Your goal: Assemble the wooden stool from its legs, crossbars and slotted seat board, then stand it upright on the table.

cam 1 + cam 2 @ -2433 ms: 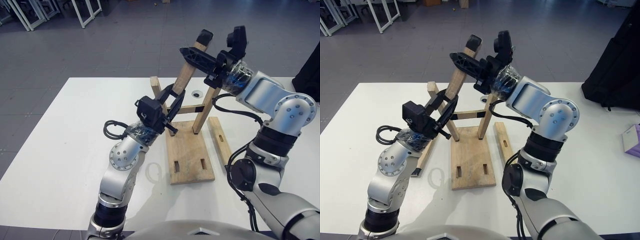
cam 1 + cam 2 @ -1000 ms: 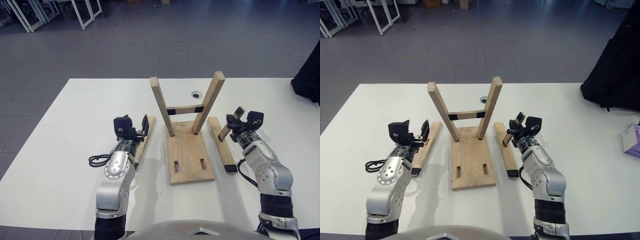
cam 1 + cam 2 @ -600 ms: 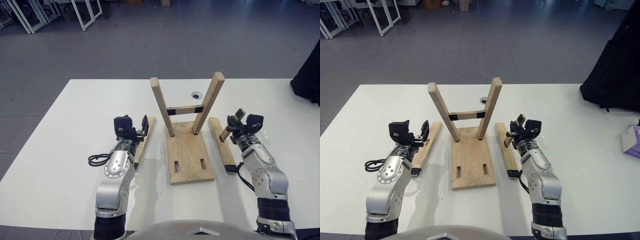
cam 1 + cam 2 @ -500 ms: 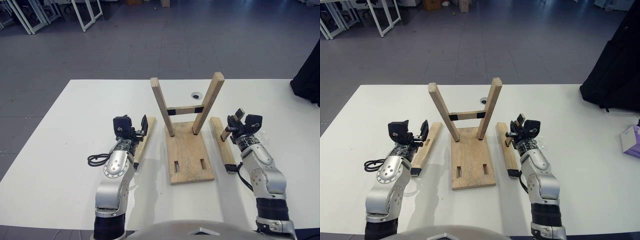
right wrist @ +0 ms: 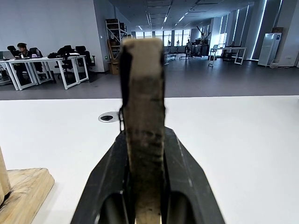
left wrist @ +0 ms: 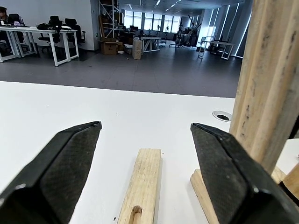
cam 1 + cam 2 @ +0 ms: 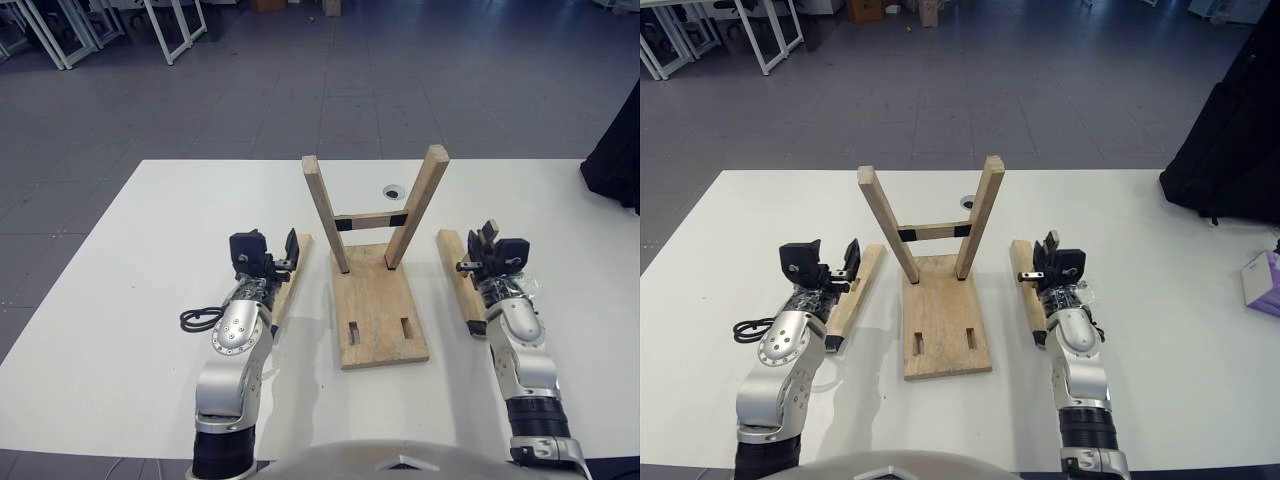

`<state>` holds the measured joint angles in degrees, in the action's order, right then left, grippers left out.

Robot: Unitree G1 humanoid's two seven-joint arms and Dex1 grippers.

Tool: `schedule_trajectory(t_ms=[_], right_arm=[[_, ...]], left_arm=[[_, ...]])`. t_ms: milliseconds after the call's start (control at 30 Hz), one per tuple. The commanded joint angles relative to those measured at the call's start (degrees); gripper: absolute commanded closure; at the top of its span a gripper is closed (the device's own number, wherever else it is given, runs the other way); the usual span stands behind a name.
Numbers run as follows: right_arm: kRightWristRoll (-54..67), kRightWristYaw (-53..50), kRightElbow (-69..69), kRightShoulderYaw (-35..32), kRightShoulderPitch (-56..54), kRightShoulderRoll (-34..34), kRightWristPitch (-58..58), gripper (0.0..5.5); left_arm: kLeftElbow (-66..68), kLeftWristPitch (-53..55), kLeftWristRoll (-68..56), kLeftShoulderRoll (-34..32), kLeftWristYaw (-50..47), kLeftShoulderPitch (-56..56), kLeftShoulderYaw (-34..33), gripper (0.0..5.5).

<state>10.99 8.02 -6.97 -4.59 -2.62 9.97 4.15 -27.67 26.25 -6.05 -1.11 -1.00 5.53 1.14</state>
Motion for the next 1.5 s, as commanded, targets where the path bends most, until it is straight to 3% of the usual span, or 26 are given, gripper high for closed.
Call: schedule_trajectory(t_ms=[33, 333, 367, 600, 767, 1033, 1500], right_arm=[[-3.3, -1.1, -7.6, 1.0, 4.4, -0.2, -4.7, 5.10], [-3.0, -3.7, 2.2, -2.0, -1.1, 0.8, -8.1, 5.10], [-3.0, -3.6, 2.5, -2.0, -1.2, 0.7, -8.6, 4.73], [-2.6, -4.0, 9.0, -2.6, -2.8, 1.2, -14.6, 3.59], [-4.8, -7.7, 18.4, -4.8, -10.6, 4.6, -27.7, 2.99], [-1.7, -10.7, 22.6, -8.4, -31.8, 5.6, -43.6, 2.99], [-1.5, -12.0, 22.3, -8.2, -31.1, 2.1, -44.3, 2.99]], left_arm=[[0.3, 1.4, 0.0, -0.6, -0.1, -1.4, -1.5, 1.95], [0.3, 2.3, 0.0, -0.8, 0.6, -2.3, -1.2, 1.95], [0.4, 2.3, 0.0, -0.8, 0.7, -2.3, -1.1, 1.95], [0.2, 2.7, 0.1, -1.0, 0.8, -2.3, -0.9, 1.95], [-0.4, 3.2, 0.1, -0.7, 0.5, -2.1, -0.9, 1.95], [-0.1, 2.9, 0.3, -0.2, 0.5, -2.1, -0.2, 1.95], [0.9, 2.6, 0.0, -1.9, 2.7, -3.0, 0.1, 1.95]])
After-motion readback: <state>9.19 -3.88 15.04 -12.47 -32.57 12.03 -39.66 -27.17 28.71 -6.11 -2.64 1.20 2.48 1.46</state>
